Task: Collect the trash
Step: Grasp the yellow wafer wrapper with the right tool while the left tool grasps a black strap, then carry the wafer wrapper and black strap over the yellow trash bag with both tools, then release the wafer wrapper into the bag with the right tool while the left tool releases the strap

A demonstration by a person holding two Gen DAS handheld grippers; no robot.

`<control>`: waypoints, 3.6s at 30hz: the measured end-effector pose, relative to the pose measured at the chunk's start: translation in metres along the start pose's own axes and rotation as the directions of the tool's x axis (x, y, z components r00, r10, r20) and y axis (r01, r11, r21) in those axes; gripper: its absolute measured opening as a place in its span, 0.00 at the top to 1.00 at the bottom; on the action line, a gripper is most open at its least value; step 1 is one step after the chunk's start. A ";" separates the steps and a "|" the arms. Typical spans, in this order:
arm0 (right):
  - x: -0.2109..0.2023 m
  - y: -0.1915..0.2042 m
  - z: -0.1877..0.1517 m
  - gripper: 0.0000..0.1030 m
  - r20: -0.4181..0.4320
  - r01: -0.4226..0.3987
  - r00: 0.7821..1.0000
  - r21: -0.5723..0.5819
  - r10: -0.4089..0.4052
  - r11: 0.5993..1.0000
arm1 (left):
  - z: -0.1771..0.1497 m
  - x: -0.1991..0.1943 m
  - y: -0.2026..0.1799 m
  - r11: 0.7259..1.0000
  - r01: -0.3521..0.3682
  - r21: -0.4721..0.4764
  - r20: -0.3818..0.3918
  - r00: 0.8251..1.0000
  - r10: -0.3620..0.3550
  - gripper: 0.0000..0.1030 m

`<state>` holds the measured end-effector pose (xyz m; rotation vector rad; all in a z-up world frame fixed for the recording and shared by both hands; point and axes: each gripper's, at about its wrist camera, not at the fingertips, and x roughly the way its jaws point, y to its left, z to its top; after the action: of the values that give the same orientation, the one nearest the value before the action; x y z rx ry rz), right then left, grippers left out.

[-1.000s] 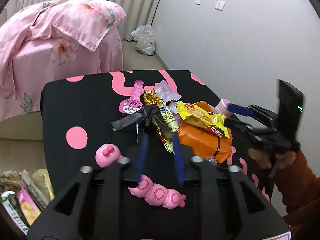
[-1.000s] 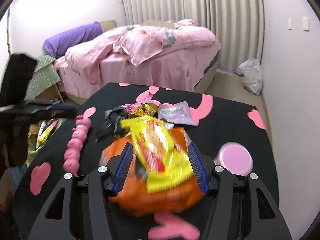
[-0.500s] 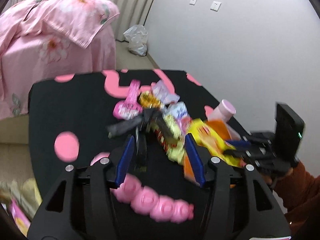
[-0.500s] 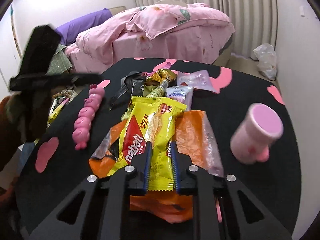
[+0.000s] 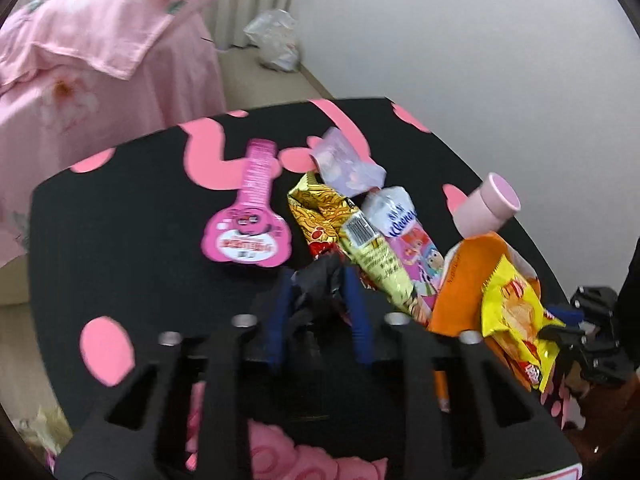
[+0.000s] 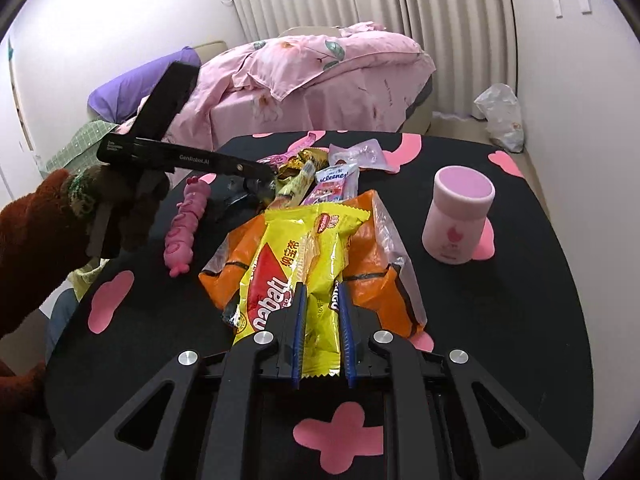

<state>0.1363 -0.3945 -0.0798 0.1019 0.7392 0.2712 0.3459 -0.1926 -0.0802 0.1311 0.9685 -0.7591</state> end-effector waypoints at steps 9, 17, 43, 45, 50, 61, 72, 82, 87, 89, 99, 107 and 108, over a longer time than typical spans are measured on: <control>-0.001 0.005 -0.002 0.77 0.031 -0.050 0.998 0.032 0.049 0.998 | -0.021 -0.073 -0.013 0.995 0.039 -0.097 0.161 0.987 -0.023 0.84; 0.001 0.009 0.000 0.51 0.012 -0.088 0.996 0.055 0.088 0.995 | -0.051 -0.127 -0.035 0.981 0.109 -0.163 0.210 0.975 -0.073 0.84; -0.001 0.046 0.006 0.84 0.029 0.063 0.997 0.039 -0.064 0.997 | -0.206 -0.160 -0.006 0.911 0.052 -0.409 0.282 0.957 0.072 0.84; -0.015 0.057 0.009 0.84 0.057 0.063 0.996 0.011 -0.064 0.998 | -0.207 -0.164 -0.007 0.915 0.047 -0.402 0.291 0.954 0.078 0.84; -0.041 0.077 0.019 0.84 0.113 0.068 0.992 -0.045 -0.063 0.997 | -0.205 -0.180 -0.014 0.927 0.044 -0.373 0.327 0.941 0.087 0.84; -0.052 0.142 0.046 0.84 0.149 0.046 0.989 -0.220 -0.013 0.974 | -0.199 -0.238 -0.002 0.935 -0.059 -0.349 0.405 0.890 0.208 0.83; -0.011 0.218 0.090 0.84 0.089 -0.062 0.991 -0.367 0.101 0.928 | -0.224 -0.298 0.090 0.848 -0.101 -0.520 0.450 0.812 0.372 0.83; 0.081 0.284 0.110 0.84 -0.090 -0.195 0.981 -0.431 0.173 0.881 | -0.245 -0.261 0.159 0.792 -0.079 -0.606 0.355 0.864 0.357 0.83; 0.159 0.318 0.096 0.84 -0.249 -0.249 0.959 -0.499 0.138 0.830 | -0.265 -0.217 0.180 0.755 -0.184 -0.630 0.184 0.908 0.375 0.83; 0.194 0.331 0.086 0.84 -0.320 -0.273 0.941 -0.540 0.106 0.796 | -0.272 -0.209 0.182 0.749 -0.221 -0.625 0.142 0.911 0.387 0.83; 0.254 0.371 0.071 0.84 -0.459 -0.377 0.885 -0.620 0.071 0.688 | -0.283 -0.208 0.178 0.764 -0.287 -0.578 0.086 0.909 0.407 0.83; 0.253 0.353 0.076 0.84 -0.508 -0.420 0.855 -0.560 0.104 0.714 | -0.280 -0.203 0.173 0.781 -0.283 -0.557 0.067 0.922 0.381 0.83; 0.252 0.351 0.076 0.84 -0.510 -0.421 0.854 -0.555 0.106 0.717 | -0.279 -0.203 0.172 0.783 -0.282 -0.554 0.065 0.923 0.379 0.83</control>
<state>0.2932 0.0129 -0.1224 -0.5518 1.0512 0.8536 0.1931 0.1590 -0.1216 -0.2504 0.9245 -0.1461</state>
